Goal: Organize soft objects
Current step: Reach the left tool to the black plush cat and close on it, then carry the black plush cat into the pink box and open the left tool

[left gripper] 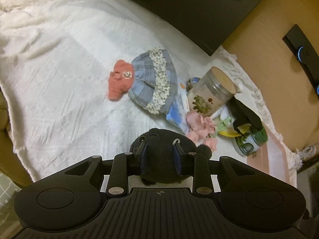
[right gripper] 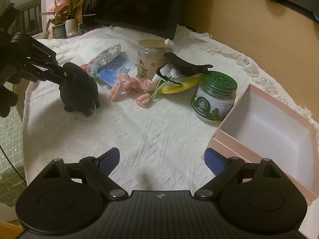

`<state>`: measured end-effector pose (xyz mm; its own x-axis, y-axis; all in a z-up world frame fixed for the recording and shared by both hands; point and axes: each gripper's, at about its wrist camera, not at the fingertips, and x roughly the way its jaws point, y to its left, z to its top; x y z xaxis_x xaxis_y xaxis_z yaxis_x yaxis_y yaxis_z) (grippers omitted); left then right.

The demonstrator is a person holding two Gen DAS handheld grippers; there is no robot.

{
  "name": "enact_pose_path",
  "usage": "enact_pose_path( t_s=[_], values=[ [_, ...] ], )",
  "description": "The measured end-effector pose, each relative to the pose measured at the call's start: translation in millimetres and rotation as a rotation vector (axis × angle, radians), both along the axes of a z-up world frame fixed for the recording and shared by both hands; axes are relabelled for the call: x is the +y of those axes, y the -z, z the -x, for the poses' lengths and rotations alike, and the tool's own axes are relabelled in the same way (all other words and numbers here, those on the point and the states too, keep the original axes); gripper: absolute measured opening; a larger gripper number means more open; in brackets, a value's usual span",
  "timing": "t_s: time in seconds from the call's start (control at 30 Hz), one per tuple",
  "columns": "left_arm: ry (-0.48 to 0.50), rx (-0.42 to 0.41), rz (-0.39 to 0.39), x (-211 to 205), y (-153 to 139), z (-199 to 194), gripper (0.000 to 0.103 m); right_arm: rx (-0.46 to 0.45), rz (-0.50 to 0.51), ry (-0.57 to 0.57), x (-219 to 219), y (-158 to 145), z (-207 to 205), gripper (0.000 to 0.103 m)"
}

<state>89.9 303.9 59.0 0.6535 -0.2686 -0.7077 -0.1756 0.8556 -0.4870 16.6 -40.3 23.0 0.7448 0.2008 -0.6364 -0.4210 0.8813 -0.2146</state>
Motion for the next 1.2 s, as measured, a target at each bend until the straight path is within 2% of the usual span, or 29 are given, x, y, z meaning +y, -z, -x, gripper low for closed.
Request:
enact_pose_path(
  t_s=[0.07,0.13,0.2,0.3,0.33,0.4,0.47,0.5,0.6,0.73,0.8,0.83,0.93,1.03,1.2],
  values=[
    [0.015,-0.003,0.058,4,1,3,0.041,0.0,-0.005,-0.003,0,0,2,0.093],
    [-0.005,-0.008,0.107,8,4,5,0.043,0.009,-0.008,0.0,0,2,2,0.093],
    [-0.024,-0.006,0.079,7,6,3,0.043,0.02,-0.009,0.003,1,4,0,0.093],
    [0.0,-0.007,-0.024,-1,4,-3,0.047,0.022,-0.008,-0.002,4,5,1,0.093],
    [0.012,-0.002,-0.047,-3,3,-4,0.052,0.019,-0.004,-0.004,6,4,0,0.093],
    [0.041,0.031,-0.078,-6,4,-9,0.069,0.006,0.006,-0.008,10,4,-2,0.093],
    [0.088,0.075,-0.053,-9,13,-13,0.094,-0.013,0.002,0.003,14,2,-6,0.093],
    [0.115,0.099,-0.029,-10,20,-17,0.098,-0.021,-0.005,0.013,16,0,-9,0.093],
    [0.164,0.092,0.078,-15,39,-27,0.098,-0.029,-0.012,0.039,26,-4,-23,0.093],
    [0.211,0.002,0.059,-28,39,-39,0.097,-0.048,0.004,0.068,41,-10,-36,0.093],
    [0.255,-0.019,0.069,-31,38,-45,0.089,-0.048,0.022,0.091,48,-11,-42,0.093],
    [0.287,-0.03,0.087,-32,38,-48,0.073,-0.047,0.029,0.108,50,-11,-45,0.093],
    [0.344,-0.023,0.09,-33,33,-59,0.073,-0.06,0.045,0.159,54,-19,-53,0.093],
    [0.339,0.0,0.096,-28,24,-67,0.072,-0.109,0.066,0.193,55,-37,-59,0.093],
    [0.308,-0.111,0.092,-12,-3,-66,0.071,-0.183,0.162,0.163,69,-59,-75,0.092]
  ],
)
